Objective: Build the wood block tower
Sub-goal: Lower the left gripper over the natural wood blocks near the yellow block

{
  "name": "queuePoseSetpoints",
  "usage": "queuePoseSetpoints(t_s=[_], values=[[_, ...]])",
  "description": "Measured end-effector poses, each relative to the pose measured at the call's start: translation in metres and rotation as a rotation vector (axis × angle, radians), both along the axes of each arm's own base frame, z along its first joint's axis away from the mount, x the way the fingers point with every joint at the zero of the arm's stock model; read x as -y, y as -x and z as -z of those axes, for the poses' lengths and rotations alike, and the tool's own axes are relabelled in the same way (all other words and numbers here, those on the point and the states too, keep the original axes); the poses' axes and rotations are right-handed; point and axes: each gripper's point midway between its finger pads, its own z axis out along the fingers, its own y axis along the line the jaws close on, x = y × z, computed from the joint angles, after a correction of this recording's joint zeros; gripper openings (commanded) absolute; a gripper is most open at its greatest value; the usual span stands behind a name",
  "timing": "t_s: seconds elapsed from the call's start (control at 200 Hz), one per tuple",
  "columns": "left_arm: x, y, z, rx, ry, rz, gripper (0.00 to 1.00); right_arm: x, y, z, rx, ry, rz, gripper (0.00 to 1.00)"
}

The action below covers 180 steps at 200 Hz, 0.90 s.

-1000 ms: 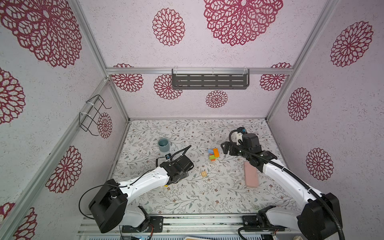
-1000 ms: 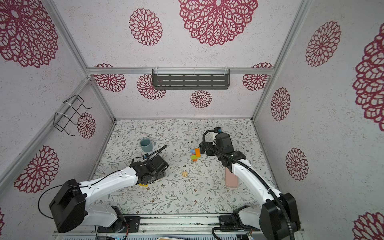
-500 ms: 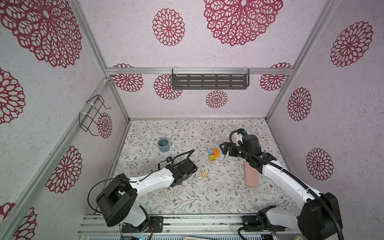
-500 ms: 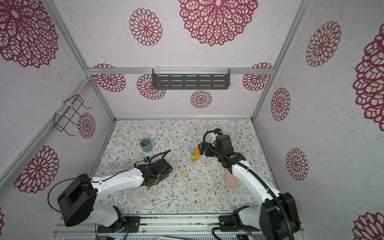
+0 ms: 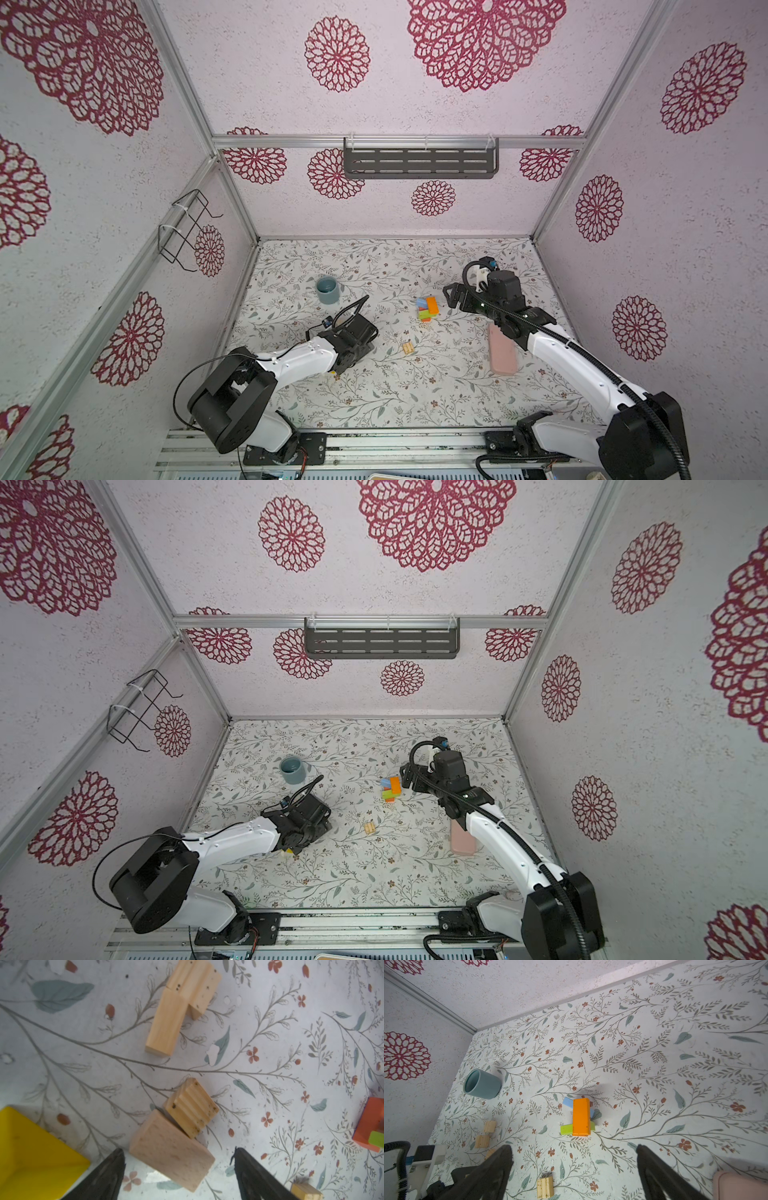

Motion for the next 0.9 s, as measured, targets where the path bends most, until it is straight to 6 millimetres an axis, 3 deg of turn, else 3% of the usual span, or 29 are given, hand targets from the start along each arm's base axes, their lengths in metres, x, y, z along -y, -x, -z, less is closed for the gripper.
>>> queuePoseSetpoints(t_s=[0.445, 0.665, 0.901], values=[[-0.001, -0.023, -0.003, 0.022, 0.087, 0.016, 0.86, 0.007, -0.011, -0.028, 0.048, 0.016, 0.052, 0.95], [0.007, -0.041, -0.004, 0.026, 0.094, 0.041, 0.86, 0.008, -0.013, -0.021, 0.028, 0.034, 0.06, 0.95], [0.028, -0.063, -0.005, 0.007, 0.092, 0.111, 0.85, 0.009, -0.013, -0.019, 0.024, 0.047, 0.06, 0.95]])
